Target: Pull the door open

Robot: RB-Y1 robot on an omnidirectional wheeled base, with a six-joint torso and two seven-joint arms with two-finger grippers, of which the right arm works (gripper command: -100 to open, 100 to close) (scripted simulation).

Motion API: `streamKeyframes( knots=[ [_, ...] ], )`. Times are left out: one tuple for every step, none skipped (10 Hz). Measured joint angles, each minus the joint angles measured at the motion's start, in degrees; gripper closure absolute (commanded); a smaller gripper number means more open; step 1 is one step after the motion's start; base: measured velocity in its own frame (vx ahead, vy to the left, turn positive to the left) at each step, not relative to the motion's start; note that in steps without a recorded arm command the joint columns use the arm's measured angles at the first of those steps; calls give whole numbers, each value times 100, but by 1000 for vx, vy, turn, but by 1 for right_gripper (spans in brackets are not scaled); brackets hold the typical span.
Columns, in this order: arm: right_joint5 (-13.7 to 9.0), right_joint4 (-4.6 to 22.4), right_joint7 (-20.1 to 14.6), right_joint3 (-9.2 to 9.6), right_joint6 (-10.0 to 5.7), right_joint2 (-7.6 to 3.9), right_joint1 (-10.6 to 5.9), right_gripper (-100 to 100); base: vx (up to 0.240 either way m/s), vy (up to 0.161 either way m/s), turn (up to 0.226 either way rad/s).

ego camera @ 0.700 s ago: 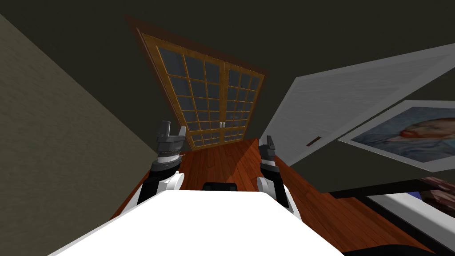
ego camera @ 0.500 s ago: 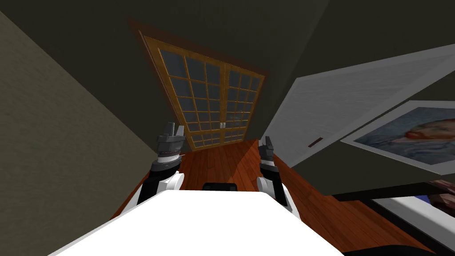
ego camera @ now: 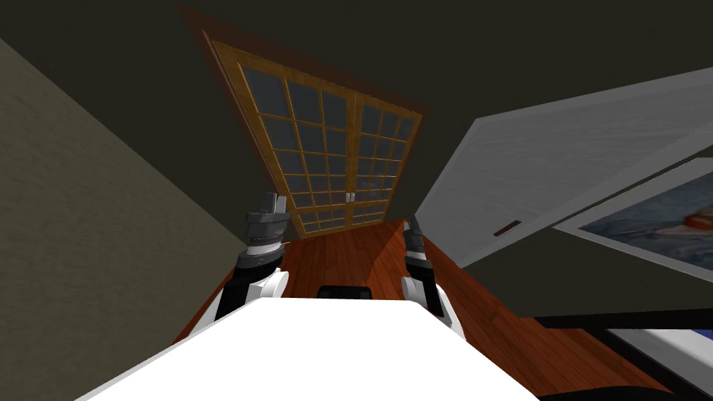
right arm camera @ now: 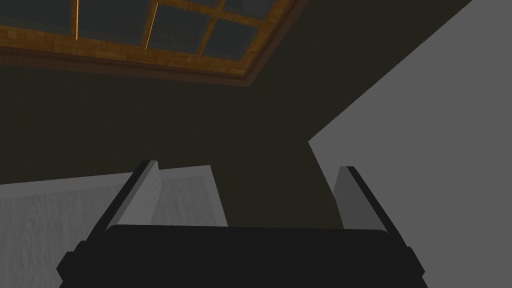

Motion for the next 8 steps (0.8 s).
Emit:
streamKeyframes(
  knots=[
    [49, 145, 97, -28, -52, -17, -51, -100, 89, 14, 21],
    [94, 262, 184, -47, -102, -27, -84, -100, 76, 6, 21],
    [136, 365, 264, -67, -137, -40, -121, -100, 81, 11, 20],
    [176, 469, 342, -90, -163, -54, -166, -100, 81, 18, 20],
    [216, 574, 420, -113, -198, -69, -199, -100, 80, 24, 23],
    [263, 686, 506, -131, -243, -78, -228, -100, 118, 31, 23],
    [301, 837, 587, -170, -302, -106, -279, -100, 110, 30, 19],
    [357, 948, 685, -179, -344, -101, -315, -100, 86, 26, 29]
  ],
)
